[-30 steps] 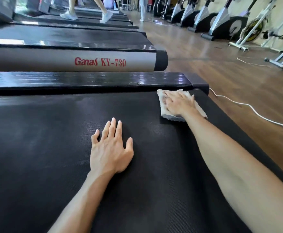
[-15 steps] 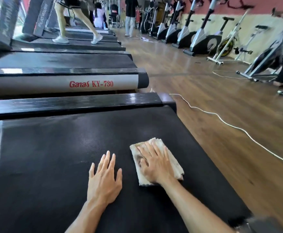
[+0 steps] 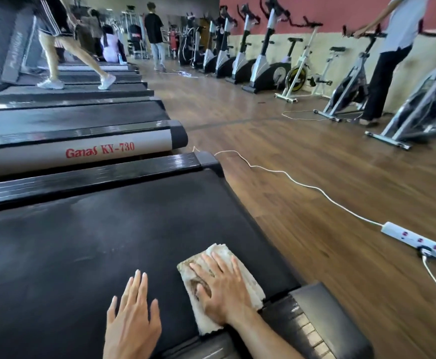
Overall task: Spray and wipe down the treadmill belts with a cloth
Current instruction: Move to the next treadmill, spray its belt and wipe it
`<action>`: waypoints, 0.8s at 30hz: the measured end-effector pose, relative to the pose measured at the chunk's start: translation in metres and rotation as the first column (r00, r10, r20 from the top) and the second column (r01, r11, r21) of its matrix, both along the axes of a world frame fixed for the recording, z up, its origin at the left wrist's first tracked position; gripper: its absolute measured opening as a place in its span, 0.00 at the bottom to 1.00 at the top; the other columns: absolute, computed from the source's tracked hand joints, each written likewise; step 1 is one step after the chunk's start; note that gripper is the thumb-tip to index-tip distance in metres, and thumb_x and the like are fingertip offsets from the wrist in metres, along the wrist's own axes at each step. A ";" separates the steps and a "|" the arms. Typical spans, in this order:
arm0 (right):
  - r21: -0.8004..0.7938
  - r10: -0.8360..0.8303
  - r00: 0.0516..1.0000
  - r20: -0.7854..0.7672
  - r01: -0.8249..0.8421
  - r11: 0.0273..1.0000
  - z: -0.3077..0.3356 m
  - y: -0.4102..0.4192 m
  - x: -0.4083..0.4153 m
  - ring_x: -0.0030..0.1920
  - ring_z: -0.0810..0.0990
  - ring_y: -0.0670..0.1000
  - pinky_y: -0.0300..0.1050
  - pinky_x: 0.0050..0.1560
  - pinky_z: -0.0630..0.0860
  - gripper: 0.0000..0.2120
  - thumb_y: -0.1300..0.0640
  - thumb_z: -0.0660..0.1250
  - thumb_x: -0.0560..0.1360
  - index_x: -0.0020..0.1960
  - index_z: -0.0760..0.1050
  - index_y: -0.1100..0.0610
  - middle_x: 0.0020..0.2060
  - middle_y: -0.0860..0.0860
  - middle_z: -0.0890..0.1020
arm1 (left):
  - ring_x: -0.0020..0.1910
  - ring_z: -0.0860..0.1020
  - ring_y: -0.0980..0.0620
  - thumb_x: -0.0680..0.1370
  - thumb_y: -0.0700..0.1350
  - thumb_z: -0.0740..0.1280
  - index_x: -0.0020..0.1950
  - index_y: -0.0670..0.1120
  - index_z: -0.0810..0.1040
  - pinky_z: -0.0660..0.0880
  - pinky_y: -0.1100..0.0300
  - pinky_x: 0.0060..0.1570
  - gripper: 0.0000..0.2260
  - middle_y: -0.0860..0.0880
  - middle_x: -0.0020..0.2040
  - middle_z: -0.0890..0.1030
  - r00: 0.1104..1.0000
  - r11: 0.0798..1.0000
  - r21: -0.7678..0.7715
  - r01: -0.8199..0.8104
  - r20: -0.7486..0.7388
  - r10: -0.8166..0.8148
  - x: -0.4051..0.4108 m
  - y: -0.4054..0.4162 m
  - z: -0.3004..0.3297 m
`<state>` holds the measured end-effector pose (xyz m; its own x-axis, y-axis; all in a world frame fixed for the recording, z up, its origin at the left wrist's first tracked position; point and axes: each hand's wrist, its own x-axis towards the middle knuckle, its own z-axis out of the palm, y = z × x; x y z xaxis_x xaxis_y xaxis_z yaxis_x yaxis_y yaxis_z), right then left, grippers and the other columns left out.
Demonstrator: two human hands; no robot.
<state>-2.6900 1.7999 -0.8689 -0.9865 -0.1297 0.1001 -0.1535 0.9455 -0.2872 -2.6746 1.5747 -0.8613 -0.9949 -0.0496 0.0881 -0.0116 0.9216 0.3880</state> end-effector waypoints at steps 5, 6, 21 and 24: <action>-0.001 -0.070 0.997 -0.013 0.070 0.998 0.005 0.056 -0.009 0.83 0.48 0.45 0.58 0.79 0.38 0.30 0.40 0.49 0.78 0.80 0.61 0.37 0.82 0.40 0.58 | 0.79 0.53 0.61 0.81 0.52 0.64 0.82 0.51 0.60 0.55 0.50 0.78 0.30 0.59 0.81 0.53 0.999 0.999 -0.006 0.041 -0.009 -0.041 -0.015 0.033 -0.002; 0.007 -0.079 0.997 0.000 0.079 0.997 0.006 0.067 -0.011 0.83 0.47 0.45 0.58 0.80 0.38 0.31 0.39 0.48 0.78 0.81 0.60 0.36 0.82 0.39 0.57 | 0.79 0.52 0.61 0.81 0.53 0.63 0.82 0.51 0.59 0.54 0.50 0.78 0.30 0.59 0.81 0.52 0.998 0.999 -0.005 0.053 -0.023 -0.054 -0.021 0.038 -0.003; 0.112 -0.171 0.985 -0.014 0.172 0.979 0.001 0.065 -0.068 0.82 0.49 0.50 0.60 0.79 0.39 0.30 0.39 0.47 0.80 0.81 0.59 0.39 0.82 0.44 0.57 | 0.81 0.43 0.61 0.77 0.62 0.39 0.84 0.52 0.51 0.46 0.51 0.79 0.36 0.57 0.83 0.47 0.982 0.972 -0.158 0.175 -0.041 -0.184 -0.056 0.035 -0.028; 0.078 -0.096 0.995 -0.011 0.097 0.992 0.001 0.041 -0.057 0.83 0.46 0.49 0.62 0.79 0.35 0.29 0.39 0.49 0.81 0.82 0.58 0.39 0.82 0.45 0.57 | 0.81 0.44 0.60 0.77 0.62 0.39 0.84 0.52 0.51 0.47 0.51 0.79 0.36 0.58 0.83 0.47 0.984 0.972 -0.161 0.173 -0.024 -0.179 -0.056 0.035 -0.026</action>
